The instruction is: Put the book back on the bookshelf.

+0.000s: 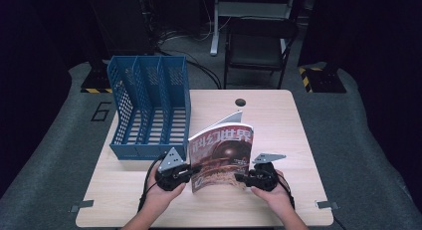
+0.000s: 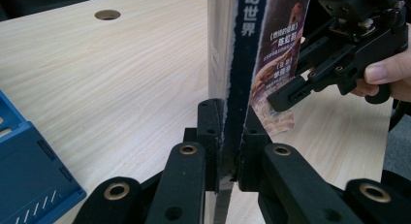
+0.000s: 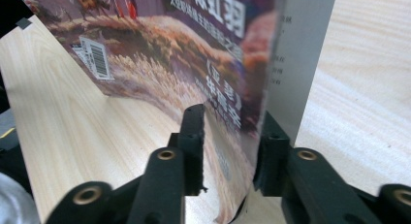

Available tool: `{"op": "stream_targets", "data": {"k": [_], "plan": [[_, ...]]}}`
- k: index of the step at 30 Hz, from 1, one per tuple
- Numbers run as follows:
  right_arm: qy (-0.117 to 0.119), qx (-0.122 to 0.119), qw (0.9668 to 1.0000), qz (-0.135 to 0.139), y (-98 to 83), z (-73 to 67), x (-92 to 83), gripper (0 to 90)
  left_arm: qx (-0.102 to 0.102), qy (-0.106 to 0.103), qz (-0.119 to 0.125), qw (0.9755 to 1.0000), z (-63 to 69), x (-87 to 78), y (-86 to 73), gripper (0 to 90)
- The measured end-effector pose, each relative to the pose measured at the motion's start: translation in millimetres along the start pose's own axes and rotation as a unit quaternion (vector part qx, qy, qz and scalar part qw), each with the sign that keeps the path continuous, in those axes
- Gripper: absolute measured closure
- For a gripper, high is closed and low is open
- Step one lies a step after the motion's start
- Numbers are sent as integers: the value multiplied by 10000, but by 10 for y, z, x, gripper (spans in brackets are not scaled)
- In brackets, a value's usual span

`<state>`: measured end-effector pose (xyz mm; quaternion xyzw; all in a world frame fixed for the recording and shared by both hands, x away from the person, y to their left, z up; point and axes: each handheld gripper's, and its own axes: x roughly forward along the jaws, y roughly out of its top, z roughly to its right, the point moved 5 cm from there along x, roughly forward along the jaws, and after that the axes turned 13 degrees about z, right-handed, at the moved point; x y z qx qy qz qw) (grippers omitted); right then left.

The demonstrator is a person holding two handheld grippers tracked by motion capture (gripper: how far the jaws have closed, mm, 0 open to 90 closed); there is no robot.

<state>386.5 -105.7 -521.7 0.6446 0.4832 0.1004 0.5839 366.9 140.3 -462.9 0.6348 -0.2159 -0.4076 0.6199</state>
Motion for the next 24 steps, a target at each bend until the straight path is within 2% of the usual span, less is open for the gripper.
{"op": "stream_targets", "data": {"k": [5, 10, 12, 16, 18, 19, 22, 24], "plan": [[98, 67, 9999, -40, -9, -13, -5, 805, 41, -19, -14, 10000, 12, 0, 2, 838], [58, -102, 9999, 13, 5, -36, 11, 850, 60, -26, -21, 10000, 16, -3, 1, 838], [49, -100, 9999, 9, 4, -43, 12, 852, 72, -32, -31, 10000, 18, -5, 1, 838], [-13, -184, 9998, 44, 9, -57, 16, 861, 132, -49, -33, 9999, 35, -9, 9, 838], [-93, -274, 9996, 74, 16, -72, 23, 862, 80, -60, -30, 9999, 54, -11, 9, 837], [-131, -331, 9993, 93, 23, -75, 31, 864, 131, -52, -12, 9999, 48, -10, 15, 837], [-142, -357, 9992, 110, 30, -72, 43, 864, 143, -54, -9, 9999, 53, -10, 24, 837], [-279, -364, 9987, 223, 49, -75, 62, 865, 136, -56, 43, 9999, 63, -5, 34, 838]]}}
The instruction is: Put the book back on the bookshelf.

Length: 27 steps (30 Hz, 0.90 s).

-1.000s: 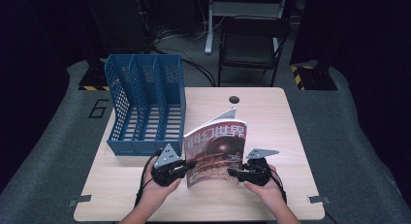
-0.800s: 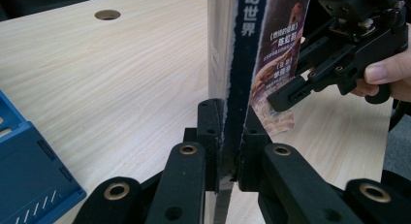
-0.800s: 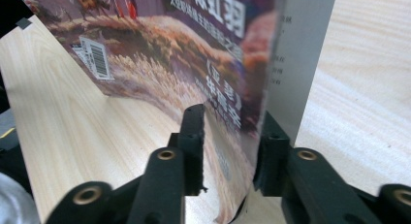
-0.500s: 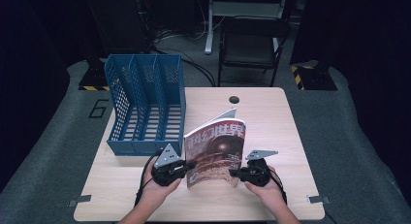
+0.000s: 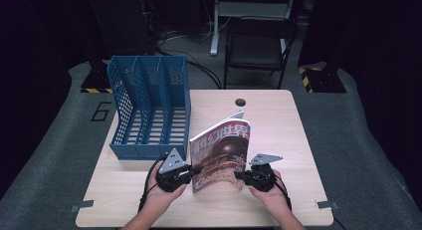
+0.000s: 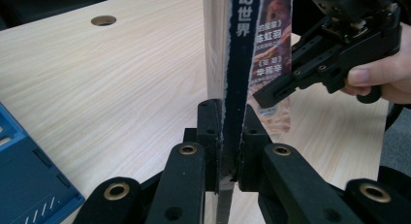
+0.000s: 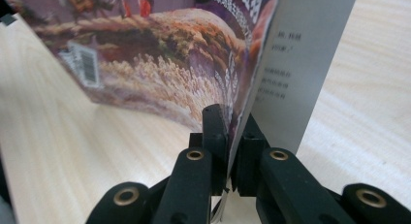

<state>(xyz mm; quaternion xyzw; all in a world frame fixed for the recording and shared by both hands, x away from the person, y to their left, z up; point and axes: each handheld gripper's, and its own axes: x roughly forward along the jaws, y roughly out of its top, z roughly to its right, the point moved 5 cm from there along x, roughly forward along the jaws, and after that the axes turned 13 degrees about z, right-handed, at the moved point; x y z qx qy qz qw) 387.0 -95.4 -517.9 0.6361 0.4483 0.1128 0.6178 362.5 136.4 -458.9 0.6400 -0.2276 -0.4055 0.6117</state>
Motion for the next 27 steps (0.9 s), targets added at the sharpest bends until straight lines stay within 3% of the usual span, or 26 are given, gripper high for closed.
{"op": "stream_targets", "data": {"k": [9, 16, 22, 27], "plan": [[-278, 8, 9991, 310, 66, 12, 88, 865, 69, 52, 133, 9999, 32, 0, 39, 838], [-248, 43, 9992, 320, 74, 42, 132, 864, 120, 116, 113, 9998, 22, -11, 21, 837], [-217, -21, 9993, 315, 80, 48, 172, 863, -39, 172, 52, 9998, -22, -26, -27, 837], [-189, 31, 9994, 291, 68, 64, 193, 857, -28, 257, 46, 9997, -42, -18, -58, 835]]}}
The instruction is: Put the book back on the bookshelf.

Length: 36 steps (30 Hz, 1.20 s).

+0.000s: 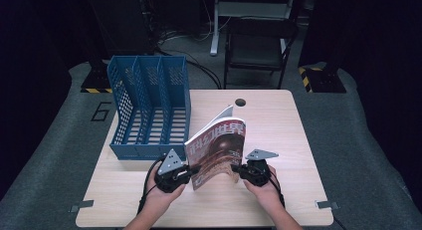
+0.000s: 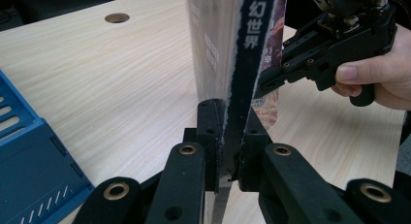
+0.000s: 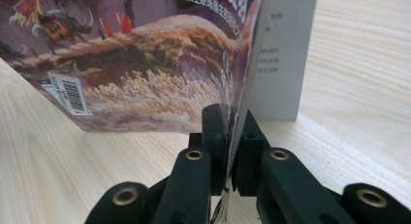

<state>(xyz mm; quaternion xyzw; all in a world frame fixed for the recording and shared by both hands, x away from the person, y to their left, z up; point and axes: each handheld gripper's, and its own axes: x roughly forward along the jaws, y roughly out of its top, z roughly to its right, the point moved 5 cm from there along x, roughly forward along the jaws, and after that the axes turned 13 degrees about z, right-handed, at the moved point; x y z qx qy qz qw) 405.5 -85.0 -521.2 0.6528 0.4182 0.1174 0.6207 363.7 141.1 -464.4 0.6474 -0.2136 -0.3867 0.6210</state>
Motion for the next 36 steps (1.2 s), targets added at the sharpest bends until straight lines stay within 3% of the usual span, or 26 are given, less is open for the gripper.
{"op": "stream_targets", "data": {"k": [6, 14, 17, 20, 21, 23, 27, 28, 33, 36], "plan": [[13, 104, 9999, -16, -13, 4, 0, 834, -40, -14, -77, 10000, -16, -9, 1, 833], [21, 278, 9996, 41, -10, 56, -11, 655, -121, -85, -41, 9999, -20, -16, 16, 775], [55, 224, 9997, 64, 0, 68, -23, 617, -113, -127, -44, 9998, 0, -12, 25, 761], [50, 225, 9997, 66, 2, 64, -27, 612, -104, -87, 27, 9999, 9, 3, 30, 740], [44, 240, 9997, 76, 5, 64, -29, 598, -57, -139, -76, 9999, 6, -9, 35, 732], [39, 263, 9996, 92, 9, 63, -30, 589, -135, -108, 3, 9999, 18, 0, 43, 716], [34, 248, 9996, 120, 25, 73, -62, 580, -134, -159, -81, 9998, 19, -6, 63, 685], [38, 276, 9995, 133, 28, 71, -67, 577, -243, -178, -85, 9995, 32, 2, 67, 672], [53, 283, 9995, 129, 21, 74, -75, 571, -301, -244, -253, 9989, 55, 10, 83, 626], [82, 284, 9995, 123, 20, 70, -83, 569, -393, -276, -171, 9987, 44, -12, 162, 603]]}}
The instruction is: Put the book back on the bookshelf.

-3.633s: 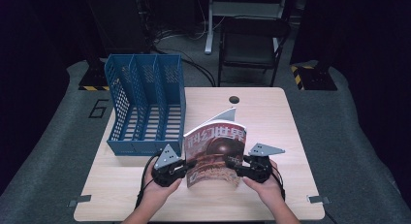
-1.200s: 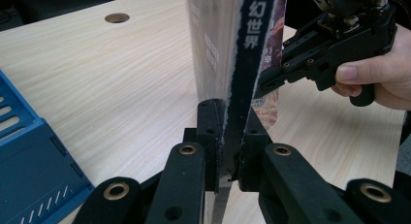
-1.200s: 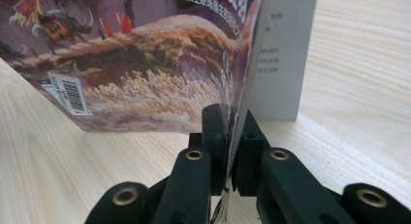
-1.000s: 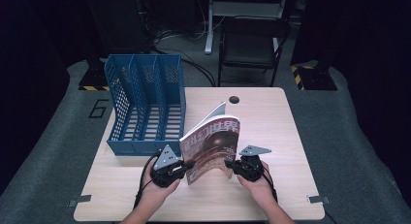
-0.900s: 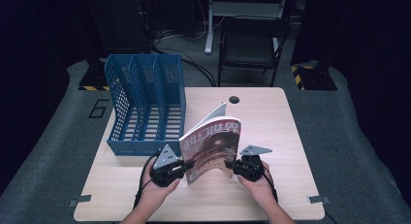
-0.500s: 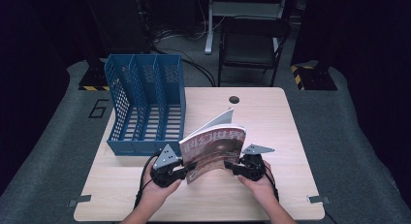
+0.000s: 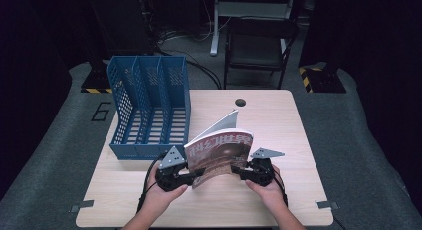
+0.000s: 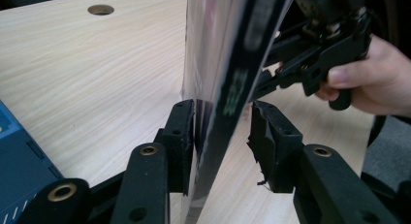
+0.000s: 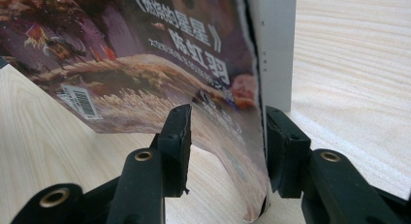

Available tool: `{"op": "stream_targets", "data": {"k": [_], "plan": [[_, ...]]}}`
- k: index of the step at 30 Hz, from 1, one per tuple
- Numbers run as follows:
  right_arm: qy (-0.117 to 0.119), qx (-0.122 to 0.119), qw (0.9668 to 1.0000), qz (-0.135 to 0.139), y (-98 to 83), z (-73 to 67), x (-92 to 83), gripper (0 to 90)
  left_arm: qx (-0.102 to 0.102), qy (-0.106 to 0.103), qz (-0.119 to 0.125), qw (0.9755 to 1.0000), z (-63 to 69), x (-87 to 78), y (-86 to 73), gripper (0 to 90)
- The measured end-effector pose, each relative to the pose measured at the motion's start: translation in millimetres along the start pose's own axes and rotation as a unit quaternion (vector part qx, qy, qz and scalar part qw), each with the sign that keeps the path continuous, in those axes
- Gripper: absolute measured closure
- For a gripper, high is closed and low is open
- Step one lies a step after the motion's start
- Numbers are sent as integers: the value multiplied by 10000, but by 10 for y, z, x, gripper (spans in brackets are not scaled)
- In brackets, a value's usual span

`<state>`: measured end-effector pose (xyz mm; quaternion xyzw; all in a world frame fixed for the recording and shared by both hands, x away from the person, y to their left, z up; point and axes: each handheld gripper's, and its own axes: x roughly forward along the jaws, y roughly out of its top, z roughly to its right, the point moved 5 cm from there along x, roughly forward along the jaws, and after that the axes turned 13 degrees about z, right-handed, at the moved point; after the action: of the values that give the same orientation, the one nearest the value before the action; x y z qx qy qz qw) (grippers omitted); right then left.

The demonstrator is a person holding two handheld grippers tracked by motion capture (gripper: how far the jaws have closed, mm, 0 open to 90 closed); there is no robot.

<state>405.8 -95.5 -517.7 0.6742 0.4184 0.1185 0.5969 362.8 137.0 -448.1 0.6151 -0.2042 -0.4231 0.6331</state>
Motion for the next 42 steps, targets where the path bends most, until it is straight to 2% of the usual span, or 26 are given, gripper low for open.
{"op": "stream_targets", "data": {"k": [2, 4, 5, 9, 10, 17, 19, 27, 29, 34, 37, 41, 42], "plan": [[10, 37, 10000, -13, -2, -8, -9, 565, -1, -8, 13, 10000, -4, -9, 24, 585], [-30, -6, 10000, -13, -2, 0, -12, 565, -191, -43, 77, 9998, 20, -23, 81, 574], [-32, -15, 10000, -16, -2, -1, -14, 565, -130, -55, 59, 9999, 18, -26, 100, 569], [-37, -32, 10000, 3, 2, -3, -16, 565, -116, -82, -41, 9999, 49, -35, 156, 548], [-37, -38, 10000, 2, 3, -3, -18, 564, -189, -91, -51, 9998, 63, -39, 179, 541], [-23, -56, 10000, 9, 6, -1, -38, 565, -77, -73, -133, 9999, 55, -70, 387, 506], [-15, -44, 10000, 28, 7, -3, -38, 565, -115, -76, -142, 9998, 70, -73, 433, 498], [-40, 6, 10000, 18, 7, -9, -48, 565, 24, -86, -398, 9992, 114, -87, 625, 411], [-24, -54, 10000, 35, 9, -2, -43, 564, 5, 29, -355, 9994, 113, -87, 663, 371], [-28, -76, 10000, 17, 10, -2, -50, 565, -63, 166, -122, 9998, 105, -97, 748, 245], [-27, -85, 10000, 19, 10, -1, -48, 565, -117, 138, -128, 9998, 110, -93, 771, 212], [-36, -91, 9999, 23, 9, -1, -46, 566, -324, 12, -156, 9994, 128, -70, 795, 150], [-36, -89, 10000, 20, 9, -1, -46, 566, -245, -19, -133, 9996, 117, -68, 805, 141]]}}
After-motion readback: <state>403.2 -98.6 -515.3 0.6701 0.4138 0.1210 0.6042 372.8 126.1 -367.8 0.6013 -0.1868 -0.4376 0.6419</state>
